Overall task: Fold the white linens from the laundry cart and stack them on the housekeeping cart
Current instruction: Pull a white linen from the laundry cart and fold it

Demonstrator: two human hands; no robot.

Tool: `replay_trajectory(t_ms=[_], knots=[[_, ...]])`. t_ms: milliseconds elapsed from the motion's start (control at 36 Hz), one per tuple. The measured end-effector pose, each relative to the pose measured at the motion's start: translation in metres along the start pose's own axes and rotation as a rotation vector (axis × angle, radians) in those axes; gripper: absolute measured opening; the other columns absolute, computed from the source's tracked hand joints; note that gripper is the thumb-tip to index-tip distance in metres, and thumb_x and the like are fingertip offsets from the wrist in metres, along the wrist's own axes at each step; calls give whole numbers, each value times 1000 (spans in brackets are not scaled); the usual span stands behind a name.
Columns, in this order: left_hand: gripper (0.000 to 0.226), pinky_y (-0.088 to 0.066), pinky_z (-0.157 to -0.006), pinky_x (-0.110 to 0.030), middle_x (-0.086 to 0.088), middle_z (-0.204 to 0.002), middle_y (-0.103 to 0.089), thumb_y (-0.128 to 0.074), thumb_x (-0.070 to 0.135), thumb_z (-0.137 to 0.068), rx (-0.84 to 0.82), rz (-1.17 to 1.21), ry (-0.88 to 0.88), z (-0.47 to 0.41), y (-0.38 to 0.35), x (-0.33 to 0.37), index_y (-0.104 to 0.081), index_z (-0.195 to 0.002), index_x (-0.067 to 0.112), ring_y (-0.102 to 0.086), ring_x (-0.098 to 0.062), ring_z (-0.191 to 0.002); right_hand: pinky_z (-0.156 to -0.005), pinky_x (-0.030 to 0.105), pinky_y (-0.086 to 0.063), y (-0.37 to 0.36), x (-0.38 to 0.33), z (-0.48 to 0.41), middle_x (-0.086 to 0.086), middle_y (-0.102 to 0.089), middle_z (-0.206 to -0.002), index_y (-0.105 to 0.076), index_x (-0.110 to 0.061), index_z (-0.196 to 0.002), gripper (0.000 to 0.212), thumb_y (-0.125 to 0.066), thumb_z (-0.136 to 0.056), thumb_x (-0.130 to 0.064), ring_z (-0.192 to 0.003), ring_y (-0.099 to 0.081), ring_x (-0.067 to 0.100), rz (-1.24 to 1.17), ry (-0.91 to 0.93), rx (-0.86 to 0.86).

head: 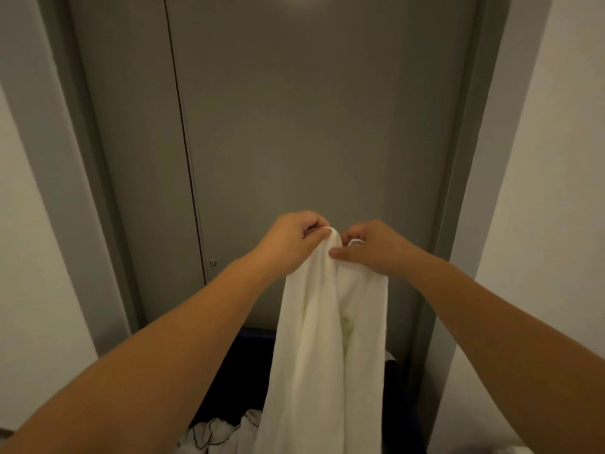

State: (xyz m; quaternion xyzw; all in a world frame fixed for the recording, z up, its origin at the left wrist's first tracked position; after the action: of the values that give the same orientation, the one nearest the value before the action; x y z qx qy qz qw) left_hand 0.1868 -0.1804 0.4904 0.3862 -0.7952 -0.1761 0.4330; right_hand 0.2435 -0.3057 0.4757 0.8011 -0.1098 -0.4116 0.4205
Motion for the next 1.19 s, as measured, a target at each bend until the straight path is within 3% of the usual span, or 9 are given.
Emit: replay_trajectory(t_ms=[111,194,306,417,556,750,889,1056,1194], knots=[[11,-40,-61,-5,11,-81,-61,-57,21,-95,-2,41,28,6,1,-11,-67,-95,18,-55,1,-72,-57,9,-42,-15,-9,-1,-6,-64,-82,-67,-24,-83,13,-71,-84,-36,-71,-57,3,-37,28,-71],[11,-42,-63,-7,9,-82,-63,-57,21,-95,4,58,35,10,1,-18,-68,-94,18,-56,1,-73,-58,18,-41,-22,-9,-6,8,-64,-81,-69,-6,-88,27,-66,-89,-33,-68,-56,12,28,18,-71],[7,-43,-60,-12,7,-79,-63,-62,26,-93,25,178,114,20,1,-34,-65,-91,20,-54,3,-64,-51,12,-35,-6,-21,-11,6,-61,-79,-70,-1,-89,23,-63,-90,-23,-71,-54,13,112,72,42],[16,-54,-73,-33,-4,-93,-69,-68,26,-88,-94,364,270,41,-26,-61,-61,-99,17,-66,-16,-80,-55,21,-38,22,-43,-19,4,-63,-79,-72,-9,-87,14,-64,-88,-21,-75,-57,14,176,137,160],[11,-54,-68,-25,-1,-89,-69,-65,21,-91,-159,423,404,76,-55,-106,-66,-97,12,-65,-10,-74,-67,24,-40,70,-51,-24,5,-61,-77,-72,-13,-88,9,-66,-87,-19,-76,-58,16,157,131,330],[27,-43,-61,-28,1,-75,-64,-48,30,-99,-6,149,454,86,-29,-145,-63,-77,21,-59,-16,-69,-71,28,-41,92,-31,-21,7,-61,-81,-73,-9,-93,16,-64,-89,-23,-78,-58,21,227,60,386],[31,-31,-50,-20,4,-64,-51,-49,24,-99,194,126,334,56,27,-115,-61,-76,7,-44,-8,-57,-70,31,-43,93,15,-19,17,-66,-92,-70,0,-93,31,-63,-90,-30,-81,-59,28,399,-101,266],[24,-36,-58,-20,9,-72,-56,-48,26,-99,78,24,161,15,40,-55,-61,-80,21,-50,-5,-66,-89,17,-32,45,16,-10,0,-62,-124,-66,-19,-118,51,-81,-72,-38,-114,-53,13,327,-44,27],[25,-36,-50,-12,4,-69,-55,-53,28,-97,45,9,135,5,23,-38,-63,-83,10,-48,-8,-59,-81,14,-35,-2,-16,-11,-9,-63,-106,-69,-22,-113,52,-78,-70,-50,-94,-51,0,186,49,-20]])
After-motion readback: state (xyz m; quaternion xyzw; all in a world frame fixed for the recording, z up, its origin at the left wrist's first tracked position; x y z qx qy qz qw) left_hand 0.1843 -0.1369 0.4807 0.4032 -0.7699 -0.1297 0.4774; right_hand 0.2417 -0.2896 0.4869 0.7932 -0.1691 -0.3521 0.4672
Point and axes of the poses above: each hand's wrist, its own z-axis away from the middle knuckle, its own y-axis out of the back of the hand, x = y × z, the point moved 8 cm from there along -z, towards the middle knuckle
